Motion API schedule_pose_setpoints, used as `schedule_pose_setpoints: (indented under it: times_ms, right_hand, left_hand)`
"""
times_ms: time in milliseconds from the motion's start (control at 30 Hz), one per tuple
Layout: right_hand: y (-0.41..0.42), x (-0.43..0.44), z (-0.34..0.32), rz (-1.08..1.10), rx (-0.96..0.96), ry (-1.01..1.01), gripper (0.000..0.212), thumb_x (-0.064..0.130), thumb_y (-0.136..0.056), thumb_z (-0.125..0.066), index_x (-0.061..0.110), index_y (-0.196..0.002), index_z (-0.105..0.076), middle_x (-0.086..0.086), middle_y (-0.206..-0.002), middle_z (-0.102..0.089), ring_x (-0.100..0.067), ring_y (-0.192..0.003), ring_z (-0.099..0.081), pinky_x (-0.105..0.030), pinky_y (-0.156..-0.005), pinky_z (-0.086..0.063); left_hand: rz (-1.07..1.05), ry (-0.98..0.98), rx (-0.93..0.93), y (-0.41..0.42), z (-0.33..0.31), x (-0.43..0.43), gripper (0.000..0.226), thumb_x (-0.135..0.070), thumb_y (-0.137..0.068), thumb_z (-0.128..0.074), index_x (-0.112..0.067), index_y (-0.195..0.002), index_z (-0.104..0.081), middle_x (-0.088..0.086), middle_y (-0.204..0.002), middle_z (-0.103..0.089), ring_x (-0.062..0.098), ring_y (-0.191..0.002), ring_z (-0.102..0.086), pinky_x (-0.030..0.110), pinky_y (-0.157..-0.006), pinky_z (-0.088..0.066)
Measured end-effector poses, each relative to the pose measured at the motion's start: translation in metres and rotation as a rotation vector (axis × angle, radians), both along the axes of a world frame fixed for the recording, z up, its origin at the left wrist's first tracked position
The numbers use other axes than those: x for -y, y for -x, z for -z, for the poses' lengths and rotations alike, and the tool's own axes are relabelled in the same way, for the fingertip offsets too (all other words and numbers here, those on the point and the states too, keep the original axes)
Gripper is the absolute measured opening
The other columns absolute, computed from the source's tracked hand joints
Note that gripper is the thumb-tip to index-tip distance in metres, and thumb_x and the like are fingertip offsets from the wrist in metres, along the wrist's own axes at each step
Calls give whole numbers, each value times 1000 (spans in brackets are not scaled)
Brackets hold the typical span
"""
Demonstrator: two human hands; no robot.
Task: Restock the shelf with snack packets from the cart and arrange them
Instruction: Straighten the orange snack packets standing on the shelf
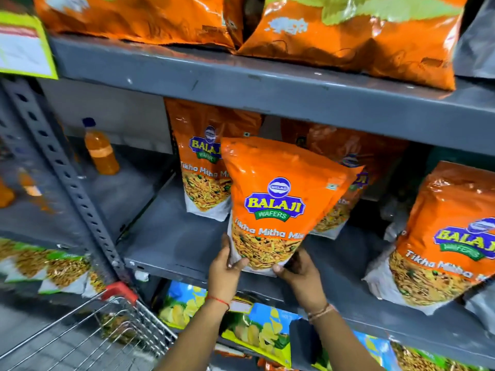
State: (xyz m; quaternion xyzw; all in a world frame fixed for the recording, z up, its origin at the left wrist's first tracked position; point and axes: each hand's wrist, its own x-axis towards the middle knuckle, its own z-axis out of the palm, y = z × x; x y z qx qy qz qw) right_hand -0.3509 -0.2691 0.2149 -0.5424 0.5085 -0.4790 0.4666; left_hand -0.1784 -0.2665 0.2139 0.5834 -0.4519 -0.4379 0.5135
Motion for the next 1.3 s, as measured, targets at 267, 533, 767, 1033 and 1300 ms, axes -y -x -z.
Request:
schedule_pose_setpoints:
  times_ms: [267, 533, 767, 1033, 1300]
  right_hand:
    - [-113, 13, -3, -81, -43, 39, 46, 30, -60, -74, 33, -102, -54, 14, -98, -67, 9, -90, -62, -18, -81, -49]
    - [-158, 17, -5, -57, -76, 100, 41, 22, -65, -77, 40, -90, -51, 3, -93, -68, -12, -86, -64, -29, -76, -52]
    - [-129, 3, 3, 102, 36, 98, 72, 23, -66, -79, 33, -127, -42, 2, -119, -55, -5, -99, -58, -16, -84, -48]
    - [52, 53, 1, 692, 121, 144, 53, 3, -83, -60, 20, -128, -38, -23, -135, -40, -33, -121, -44, -44, -100, -43]
    - [111, 101, -4, 333, 23, 52, 86, -1, -76, -67, 12, -143, -13, -12, -153, -23, -24, -139, -26, -46, -114, -24]
  left_hand:
    - [-266, 120, -80, -83, -11, -12, 45, 16, -84, -46, 5, -128, -42, 18, -124, -51, -16, -87, -57, -6, -72, -41]
    - [-255, 108, -1, -122, -12, -5, 46, 13, -87, -44, 1, -130, -40, 10, -124, -49, 4, -100, -55, -5, -75, -39]
    - [-550, 135, 134, -103, -17, -32, 46, -12, -89, -53, -8, -134, -40, 20, -137, -46, 14, -117, -45, 26, -97, -34]
    - [-194, 292, 154, 36, -35, -24, 46, -54, -78, -44, -26, -111, -58, -9, -118, -57, -4, -115, -48, 1, -95, -35]
    - [367, -72, 90, 107, -31, 119, 61, -6, -81, -63, -13, -135, -36, 11, -138, -46, 27, -128, -43, 29, -100, -36]
